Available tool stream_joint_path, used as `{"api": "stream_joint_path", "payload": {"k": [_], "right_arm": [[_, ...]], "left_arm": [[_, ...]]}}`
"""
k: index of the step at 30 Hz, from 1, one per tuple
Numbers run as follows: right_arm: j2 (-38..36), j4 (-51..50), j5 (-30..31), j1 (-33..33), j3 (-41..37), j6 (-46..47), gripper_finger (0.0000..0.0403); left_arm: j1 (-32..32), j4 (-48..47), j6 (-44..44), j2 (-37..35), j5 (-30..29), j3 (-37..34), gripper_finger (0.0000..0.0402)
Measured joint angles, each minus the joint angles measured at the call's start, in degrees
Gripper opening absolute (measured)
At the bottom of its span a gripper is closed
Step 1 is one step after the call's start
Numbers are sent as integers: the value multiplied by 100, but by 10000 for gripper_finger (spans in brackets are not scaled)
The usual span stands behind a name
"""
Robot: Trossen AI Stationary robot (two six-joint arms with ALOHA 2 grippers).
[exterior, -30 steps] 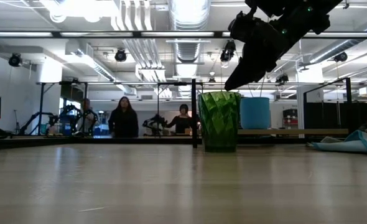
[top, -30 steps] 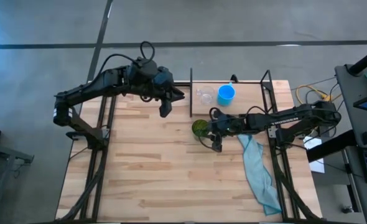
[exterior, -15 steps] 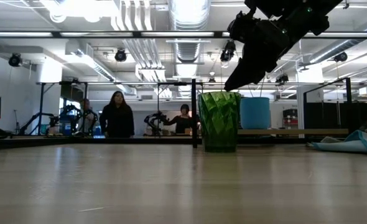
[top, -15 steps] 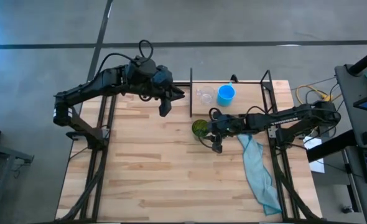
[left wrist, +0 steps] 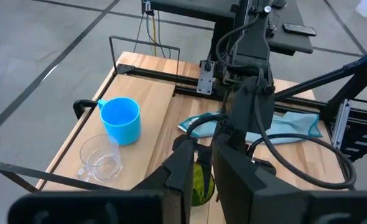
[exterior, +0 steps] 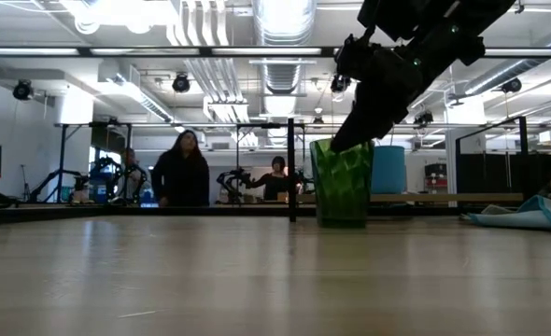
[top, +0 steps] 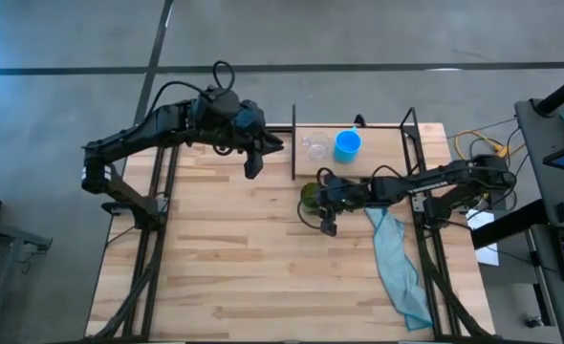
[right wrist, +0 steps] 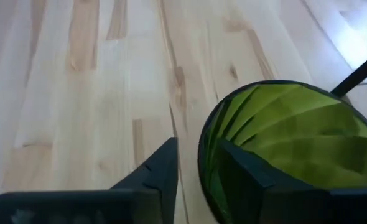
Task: Stack small to large cups/mugs on shelf
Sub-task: Put the green cup on the table
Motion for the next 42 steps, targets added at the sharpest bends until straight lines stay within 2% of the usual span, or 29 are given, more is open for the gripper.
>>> {"api": "stream_joint_path", "payload": {"k": [5, 12, 15, 20, 23, 28, 35, 42], "right_arm": [[-7, -46, 26, -13, 4, 252, 22], [-581, -355, -12, 2, 43, 973, 14], [-973, -1562, 305, 30, 474, 992, 13], [-1267, -4320, 1440, 55, 1593, 1053, 12], [-1351, -5110, 1877, -8, 2051, 1200, 12], [-1444, -5787, 1955, -396, 2317, 1524, 12], [-1835, -5771, 1966, -1114, 1800, 1652, 12], [-2425, -4613, 1960, -1955, 928, 1546, 12]], "left_arm": [[0, -7, 0, -45, 0, 1, 45], [0, -27, -1, -153, 2, -13, 45], [0, -23, -1, -231, 2, -13, 45], [-1, -21, 0, -365, 0, -27, 45], [0, -21, 0, -378, 0, -33, 45], [0, -26, 0, -382, 0, -46, 45], [0, -73, 0, -382, 0, -50, 45], [0, -78, 2, -382, 0, -50, 45]]}}
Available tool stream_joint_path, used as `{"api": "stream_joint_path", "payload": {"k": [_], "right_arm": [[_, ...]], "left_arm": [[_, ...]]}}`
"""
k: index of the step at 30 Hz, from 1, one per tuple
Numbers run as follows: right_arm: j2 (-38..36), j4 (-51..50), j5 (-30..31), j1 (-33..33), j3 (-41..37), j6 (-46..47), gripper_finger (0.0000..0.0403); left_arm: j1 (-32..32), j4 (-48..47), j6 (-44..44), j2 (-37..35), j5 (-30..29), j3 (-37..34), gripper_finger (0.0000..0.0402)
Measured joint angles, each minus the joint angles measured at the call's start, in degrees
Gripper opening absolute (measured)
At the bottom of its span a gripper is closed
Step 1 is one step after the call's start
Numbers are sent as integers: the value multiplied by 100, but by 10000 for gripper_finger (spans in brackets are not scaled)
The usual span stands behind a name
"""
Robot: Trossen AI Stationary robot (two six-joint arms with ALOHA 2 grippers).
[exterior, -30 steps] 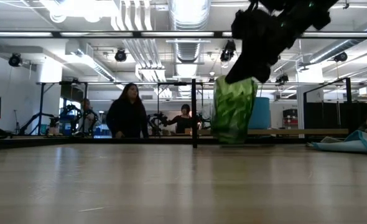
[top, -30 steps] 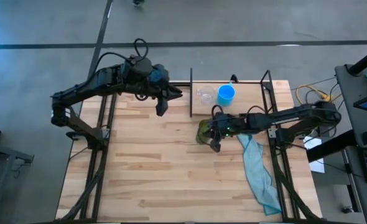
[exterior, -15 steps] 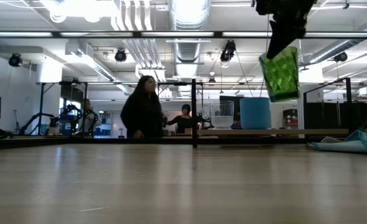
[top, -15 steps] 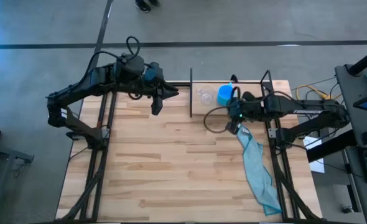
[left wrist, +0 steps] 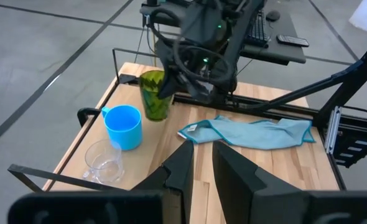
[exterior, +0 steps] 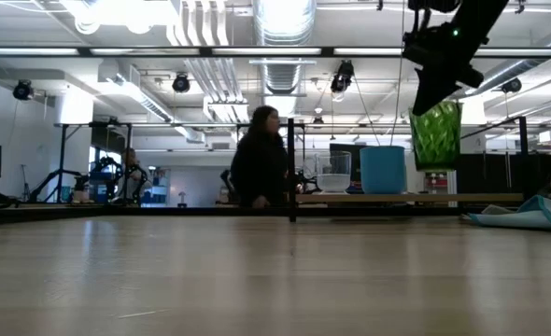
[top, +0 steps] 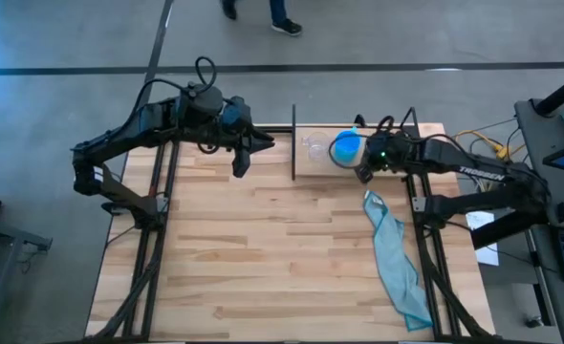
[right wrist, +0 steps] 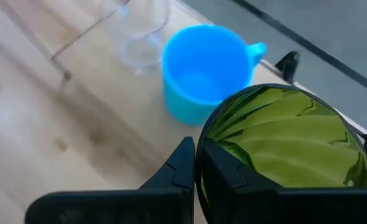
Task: Stack small to large cups/mugs on shelf
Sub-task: Put the green cup on the table
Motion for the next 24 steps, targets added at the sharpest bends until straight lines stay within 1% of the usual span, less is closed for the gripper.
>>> {"api": "stream_joint_path", "payload": {"k": [5, 10, 18, 24], "right_arm": [[-161, 411, -7, -583, -370, -85, 12], [-145, 572, -10, -985, -554, -308, 12], [-14, 944, -31, -1234, -488, -609, 13], [189, 923, -206, -1423, -478, -655, 13]], "left_arm": [[0, 2, 0, 0, 0, 0, 45], [0, 1, 0, 0, 0, 0, 45], [0, -7, 2, 0, 0, 0, 45], [0, -63, 2, 0, 0, 0, 45]]}}
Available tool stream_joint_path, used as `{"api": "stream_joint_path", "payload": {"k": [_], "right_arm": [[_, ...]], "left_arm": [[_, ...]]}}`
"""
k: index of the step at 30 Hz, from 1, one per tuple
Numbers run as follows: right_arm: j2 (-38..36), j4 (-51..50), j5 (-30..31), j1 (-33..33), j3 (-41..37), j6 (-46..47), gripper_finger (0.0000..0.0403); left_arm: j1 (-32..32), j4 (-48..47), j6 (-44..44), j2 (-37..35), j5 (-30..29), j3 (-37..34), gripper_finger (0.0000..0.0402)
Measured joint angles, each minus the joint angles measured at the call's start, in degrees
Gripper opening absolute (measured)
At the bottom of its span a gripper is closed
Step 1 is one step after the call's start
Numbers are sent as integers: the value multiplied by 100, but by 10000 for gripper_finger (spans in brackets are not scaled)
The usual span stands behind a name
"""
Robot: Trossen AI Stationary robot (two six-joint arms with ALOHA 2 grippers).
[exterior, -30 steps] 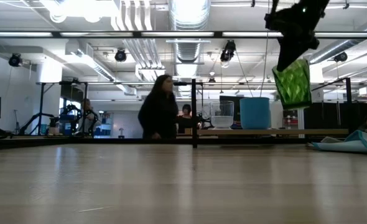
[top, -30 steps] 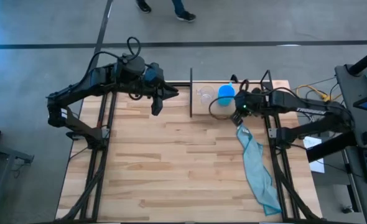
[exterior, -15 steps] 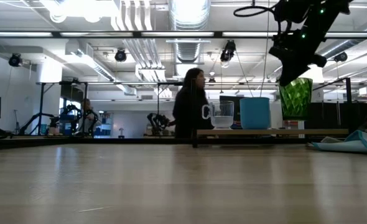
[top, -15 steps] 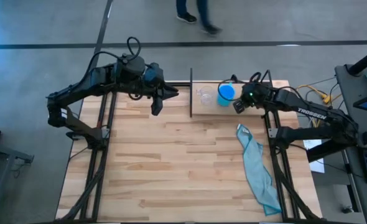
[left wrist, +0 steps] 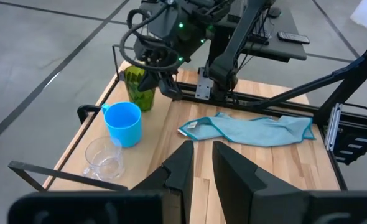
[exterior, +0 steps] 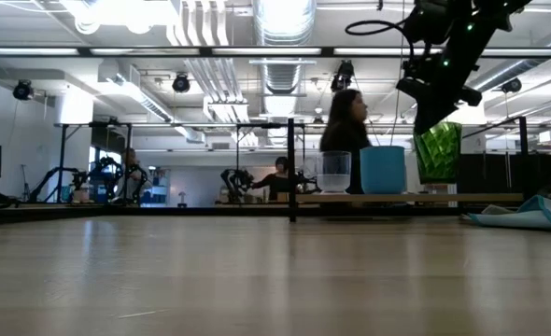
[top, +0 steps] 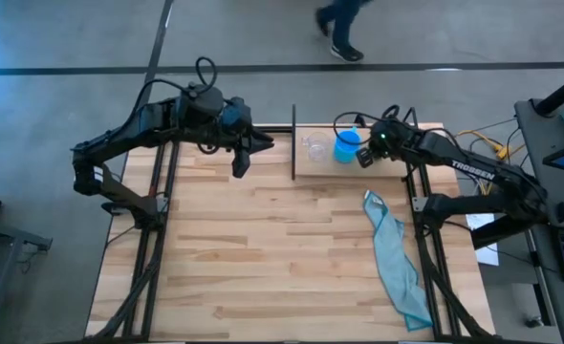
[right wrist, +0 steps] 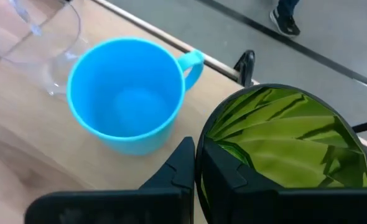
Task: Stack small to large cups/mugs on shelf
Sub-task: Put the green cup on the table
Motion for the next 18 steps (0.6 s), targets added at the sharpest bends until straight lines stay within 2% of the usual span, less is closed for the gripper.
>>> {"api": "stream_joint_path", "payload": {"k": [18], "right_arm": [[553, 59, -282, -462, 20, -59, 13]], "left_arm": [[-1, -88, 22, 2, 0, 0, 45]]}}
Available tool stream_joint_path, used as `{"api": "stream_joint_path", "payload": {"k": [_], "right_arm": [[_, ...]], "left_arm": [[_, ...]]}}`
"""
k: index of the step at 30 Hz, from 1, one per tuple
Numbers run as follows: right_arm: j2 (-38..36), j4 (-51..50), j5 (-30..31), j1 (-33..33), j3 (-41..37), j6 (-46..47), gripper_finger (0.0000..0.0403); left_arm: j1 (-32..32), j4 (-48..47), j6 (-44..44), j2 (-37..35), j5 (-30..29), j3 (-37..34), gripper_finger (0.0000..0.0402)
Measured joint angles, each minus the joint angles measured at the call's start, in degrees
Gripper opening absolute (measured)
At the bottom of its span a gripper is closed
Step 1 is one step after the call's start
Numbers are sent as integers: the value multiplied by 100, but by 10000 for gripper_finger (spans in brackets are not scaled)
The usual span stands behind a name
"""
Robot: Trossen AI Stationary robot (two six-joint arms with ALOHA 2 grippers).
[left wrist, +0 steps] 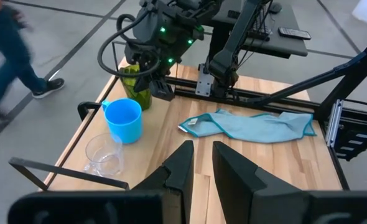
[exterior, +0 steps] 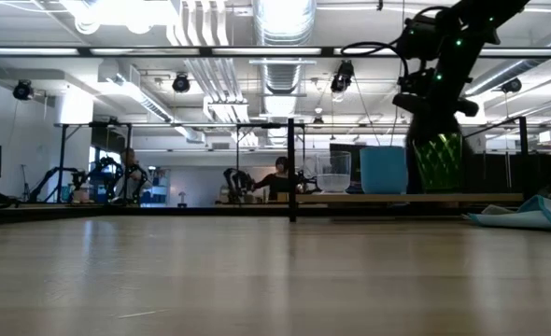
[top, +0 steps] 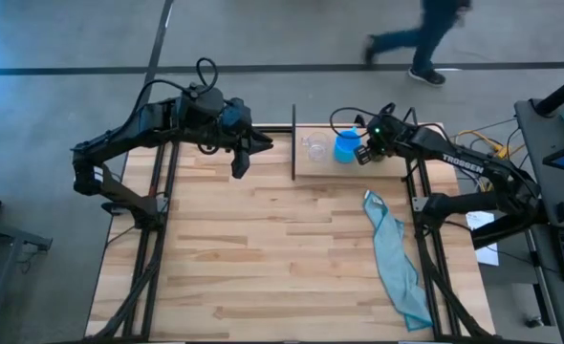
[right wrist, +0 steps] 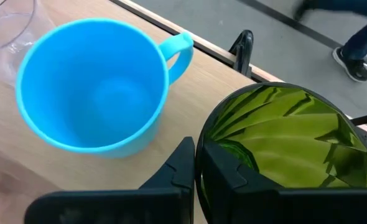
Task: Stack small to large cups/mugs on shelf
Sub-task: Put the green cup on the table, then return to Home Position
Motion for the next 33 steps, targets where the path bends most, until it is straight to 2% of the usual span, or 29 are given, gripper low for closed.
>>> {"api": "stream_joint_path", "payload": {"k": [6, 16, 22, 26, 30, 33], "right_arm": [[-109, -144, -295, -167, 64, 1, 18], [-49, -218, -356, -299, 426, -188, 99], [-53, -474, -337, -297, 404, -199, 115], [-102, -1156, -337, -280, 577, -234, 112], [-194, -2458, -328, -148, 1158, -243, 105], [-373, -2958, -325, 35, 1686, -356, 97]], "left_arm": [[-1, 0, 33, 0, 0, 0, 45], [1, 2, 31, 0, 0, 0, 45], [0, 4, 28, 0, 0, 0, 45], [1, 3, 25, -1, 0, 0, 45], [1, -158, -6, -58, -2, 0, 45], [1, -249, -26, -159, -2, 0, 45]]}}
